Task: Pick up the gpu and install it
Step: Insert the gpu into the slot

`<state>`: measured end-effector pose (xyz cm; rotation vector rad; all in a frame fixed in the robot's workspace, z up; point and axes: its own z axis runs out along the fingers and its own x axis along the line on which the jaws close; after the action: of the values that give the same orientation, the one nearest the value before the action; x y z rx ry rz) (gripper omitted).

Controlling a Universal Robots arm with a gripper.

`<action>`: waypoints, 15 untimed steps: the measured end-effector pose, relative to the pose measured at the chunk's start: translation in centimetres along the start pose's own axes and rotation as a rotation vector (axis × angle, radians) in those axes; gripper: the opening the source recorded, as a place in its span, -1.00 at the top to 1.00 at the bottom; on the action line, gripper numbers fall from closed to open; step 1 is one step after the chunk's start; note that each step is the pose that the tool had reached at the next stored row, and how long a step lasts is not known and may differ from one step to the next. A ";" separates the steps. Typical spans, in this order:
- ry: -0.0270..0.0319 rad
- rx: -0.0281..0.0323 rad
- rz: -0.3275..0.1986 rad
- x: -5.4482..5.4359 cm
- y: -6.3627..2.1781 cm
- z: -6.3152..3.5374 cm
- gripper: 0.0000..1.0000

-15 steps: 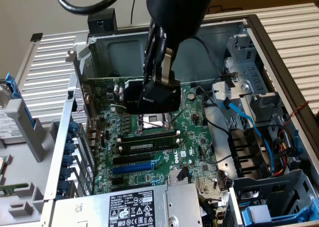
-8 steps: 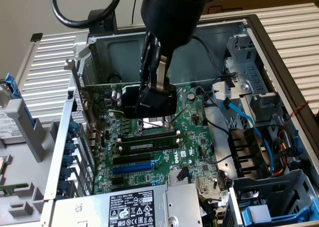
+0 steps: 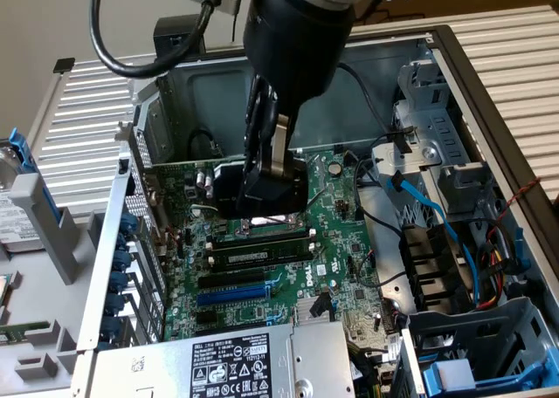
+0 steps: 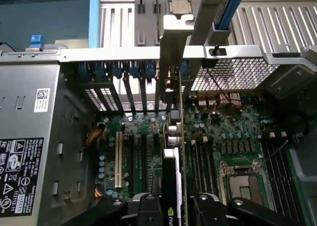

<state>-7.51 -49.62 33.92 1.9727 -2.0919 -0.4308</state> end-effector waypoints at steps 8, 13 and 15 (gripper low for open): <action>0.0022 -0.0001 -0.005 0.0 -0.49 1.36 0.43; 0.0034 -0.0002 -0.008 0.1 -0.76 2.24 0.43; 0.0035 -0.0002 -0.009 0.1 -0.84 2.60 0.43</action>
<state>-7.69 -49.61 31.19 1.9819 -2.0817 -0.4289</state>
